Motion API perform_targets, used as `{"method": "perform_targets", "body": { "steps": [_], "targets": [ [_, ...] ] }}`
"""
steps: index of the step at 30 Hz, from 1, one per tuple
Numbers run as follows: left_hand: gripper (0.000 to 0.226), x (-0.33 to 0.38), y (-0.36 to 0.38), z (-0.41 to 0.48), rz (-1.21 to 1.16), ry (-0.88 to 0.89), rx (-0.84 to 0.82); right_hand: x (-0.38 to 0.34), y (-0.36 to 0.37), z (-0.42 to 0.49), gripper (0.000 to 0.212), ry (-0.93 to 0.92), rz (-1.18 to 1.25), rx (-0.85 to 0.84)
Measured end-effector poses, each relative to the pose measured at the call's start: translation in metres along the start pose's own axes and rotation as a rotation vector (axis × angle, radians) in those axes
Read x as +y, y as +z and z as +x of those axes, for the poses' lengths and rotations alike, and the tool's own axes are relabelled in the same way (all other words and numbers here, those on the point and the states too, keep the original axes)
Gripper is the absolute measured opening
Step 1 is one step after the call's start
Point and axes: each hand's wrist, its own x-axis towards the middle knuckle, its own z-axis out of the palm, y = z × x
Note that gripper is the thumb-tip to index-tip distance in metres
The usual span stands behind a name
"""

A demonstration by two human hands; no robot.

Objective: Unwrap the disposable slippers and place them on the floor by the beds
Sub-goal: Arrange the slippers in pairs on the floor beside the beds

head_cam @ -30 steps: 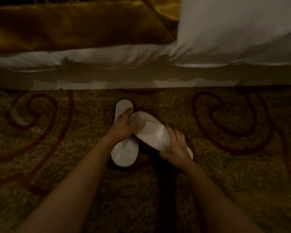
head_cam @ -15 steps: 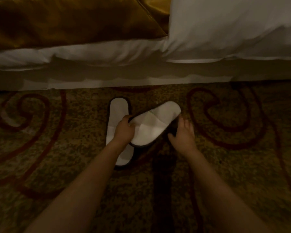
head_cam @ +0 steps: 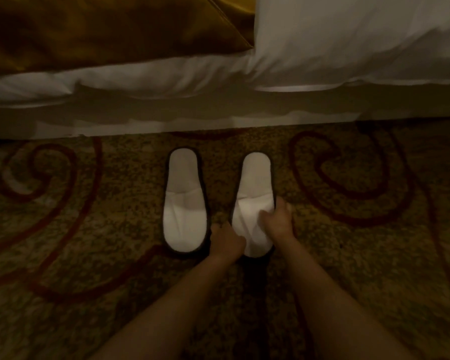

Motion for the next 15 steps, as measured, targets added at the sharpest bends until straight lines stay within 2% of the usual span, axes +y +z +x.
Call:
{"method": "perform_targets", "body": {
  "steps": [6, 12, 15],
  "targets": [
    [0.063, 0.002, -0.004, 0.006, 0.033, 0.038, -0.014, -0.002, 0.003, -0.001, 0.066, -0.094, -0.070, 0.028],
    [0.046, 0.003, 0.004, 0.011, 0.003, 0.071, 0.003, -0.001, 0.006, 0.001, 0.066, -0.183, -0.160, 0.023],
    [0.051, 0.002, 0.006, 0.012, -0.015, 0.081, 0.002, 0.002, 0.007, 0.003, 0.066, -0.195, -0.207, 0.020]
  ]
}}
